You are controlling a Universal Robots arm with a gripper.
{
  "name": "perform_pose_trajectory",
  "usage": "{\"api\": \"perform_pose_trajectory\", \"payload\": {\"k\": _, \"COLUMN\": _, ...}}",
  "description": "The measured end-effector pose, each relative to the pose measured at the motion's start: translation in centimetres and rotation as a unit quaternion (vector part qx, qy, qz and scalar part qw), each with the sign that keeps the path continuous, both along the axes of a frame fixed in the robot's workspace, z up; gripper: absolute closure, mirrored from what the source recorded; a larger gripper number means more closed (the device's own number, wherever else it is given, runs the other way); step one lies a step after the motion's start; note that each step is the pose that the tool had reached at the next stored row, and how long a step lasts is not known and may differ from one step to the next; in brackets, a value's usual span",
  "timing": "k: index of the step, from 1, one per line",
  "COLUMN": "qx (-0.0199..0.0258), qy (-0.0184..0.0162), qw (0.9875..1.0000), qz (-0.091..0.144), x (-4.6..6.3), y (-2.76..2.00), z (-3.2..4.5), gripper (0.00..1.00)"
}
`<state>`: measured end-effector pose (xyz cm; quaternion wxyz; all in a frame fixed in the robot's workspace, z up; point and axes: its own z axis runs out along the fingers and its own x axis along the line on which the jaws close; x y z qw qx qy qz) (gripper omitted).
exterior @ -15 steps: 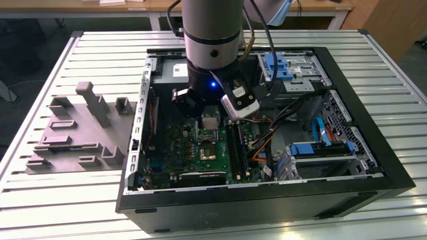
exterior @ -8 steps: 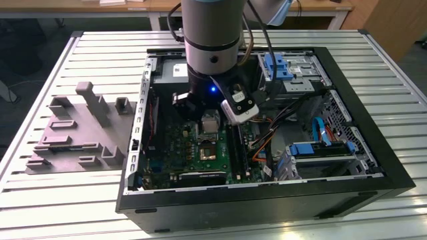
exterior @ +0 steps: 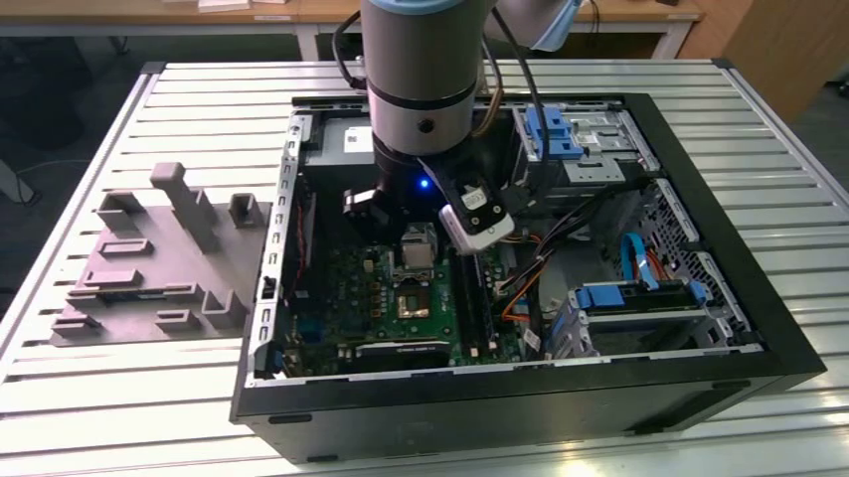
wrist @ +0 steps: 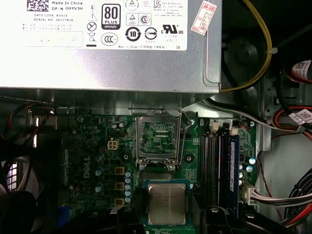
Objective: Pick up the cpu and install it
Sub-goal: 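Place the cpu into insertion slot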
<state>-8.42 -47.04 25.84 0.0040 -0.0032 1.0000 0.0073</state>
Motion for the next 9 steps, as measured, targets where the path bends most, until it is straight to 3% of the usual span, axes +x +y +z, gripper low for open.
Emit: {"api": "perform_pose_trajectory", "payload": {"k": 9, "qx": -0.0001, "qy": 0.0000, "qw": 1.0000, "qz": 0.000, "x": 0.00, "y": 0.00, "z": -0.01, "gripper": 0.53}}
